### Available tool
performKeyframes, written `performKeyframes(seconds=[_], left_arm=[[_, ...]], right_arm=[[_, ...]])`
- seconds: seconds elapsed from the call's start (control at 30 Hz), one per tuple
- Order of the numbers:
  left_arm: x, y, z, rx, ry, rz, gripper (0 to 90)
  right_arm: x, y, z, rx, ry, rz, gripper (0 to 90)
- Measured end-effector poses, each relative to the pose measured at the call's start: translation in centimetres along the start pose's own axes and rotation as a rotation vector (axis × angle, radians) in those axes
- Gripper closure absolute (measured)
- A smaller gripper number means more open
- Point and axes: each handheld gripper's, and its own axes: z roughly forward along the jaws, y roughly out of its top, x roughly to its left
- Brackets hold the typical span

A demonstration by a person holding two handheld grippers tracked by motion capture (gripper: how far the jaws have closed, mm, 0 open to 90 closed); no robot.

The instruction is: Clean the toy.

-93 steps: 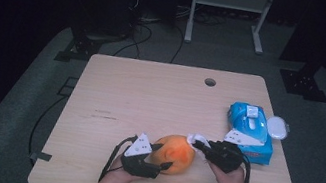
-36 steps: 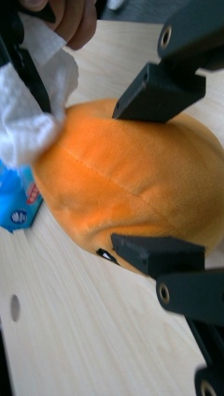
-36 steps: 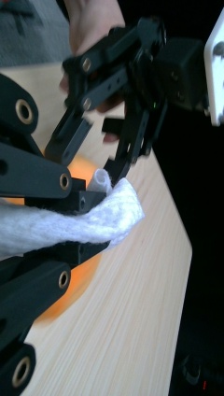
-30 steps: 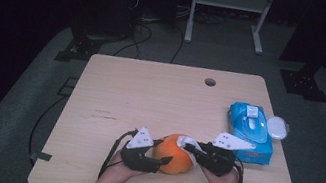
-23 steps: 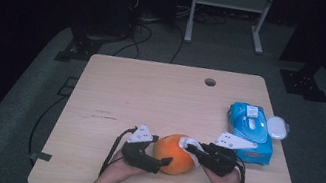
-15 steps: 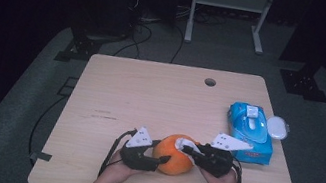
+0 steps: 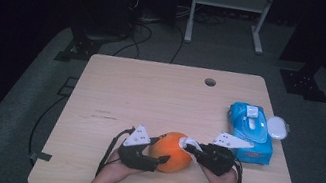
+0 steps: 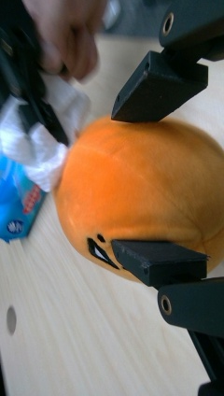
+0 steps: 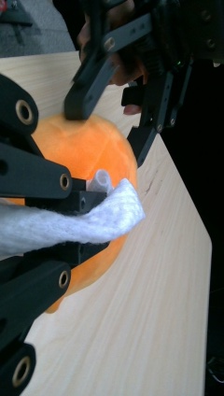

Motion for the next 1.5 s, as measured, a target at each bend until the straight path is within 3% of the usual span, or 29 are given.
performKeyframes(seconds=[0.03,0.17,0.27,0.37,0.43,0.5,0.57,0.63,0.7,0.83,0.9,0.97,1.07,1.13,1.17,1.27,1.33,1.5], left_arm=[[-0.1,0.0,0.1,0.008,0.004,0.013,35.5],[-1.0,-0.5,0.6,0.055,-0.015,0.079,36.7],[-1.1,-0.5,0.3,0.068,-0.039,0.097,37.1],[-0.6,-0.3,-0.1,0.034,-0.052,0.071,37.0],[-0.2,-0.1,-0.4,-0.028,-0.033,0.027,33.6],[0.3,0.0,-0.4,-0.056,0.008,-0.03,26.0],[0.7,-0.4,0.0,-0.039,-0.009,-0.076,26.2],[0.6,-1.0,0.5,0.0,-0.014,-0.057,32.4],[0.2,-1.1,0.7,0.012,-0.025,-0.05,36.6],[-0.8,-0.9,1.0,0.048,-0.066,0.012,38.3],[-0.9,-0.9,1.1,0.063,-0.094,0.02,38.4],[-0.8,-0.9,1.0,0.064,-0.12,0.021,38.4],[-0.4,-0.7,0.6,0.015,-0.155,-0.049,36.8],[0.0,-0.5,0.5,-0.031,-0.105,-0.105,33.5],[0.0,-0.4,0.7,-0.027,-0.069,-0.116,28.4],[-0.2,-1.0,1.5,0.027,-0.079,-0.096,25.2],[-0.8,-1.1,1.7,0.047,-0.074,-0.048,29.2],[-1.5,-0.9,1.7,0.079,-0.086,0.003,31.1]], right_arm=[[0.2,0.0,0.0,0.002,0.006,0.009,80.6],[2.6,0.5,0.5,0.02,0.055,-0.078,80.5],[2.7,0.8,0.6,0.029,0.058,-0.103,80.6],[1.1,0.7,0.0,0.027,0.007,-0.061,80.5],[0.7,0.4,-0.1,0.043,-0.022,-0.064,80.6],[1.1,0.3,0.1,0.057,-0.005,-0.072,80.6],[1.8,0.2,0.7,0.078,0.048,-0.079,80.6],[2.6,0.2,1.0,0.103,0.083,-0.097,80.6],[2.7,0.6,0.9,0.11,0.058,-0.125,80.5],[1.1,0.8,0.4,0.08,0.022,-0.07,80.5],[0.7,0.6,0.2,0.077,0.009,-0.048,80.5],[0.7,0.6,0.2,0.081,0.003,-0.056,80.5],[0.8,0.6,0.4,0.085,0.0,-0.058,80.5],[0.8,0.3,0.4,0.081,-0.005,-0.05,80.6],[0.9,0.2,0.4,0.084,0.007,-0.044,80.7],[1.8,0.2,0.2,0.094,0.035,-0.079,80.7],[1.9,0.4,0.1,0.11,0.03,-0.112,80.7],[0.4,0.5,-0.2,0.109,-0.011,-0.072,80.7]])
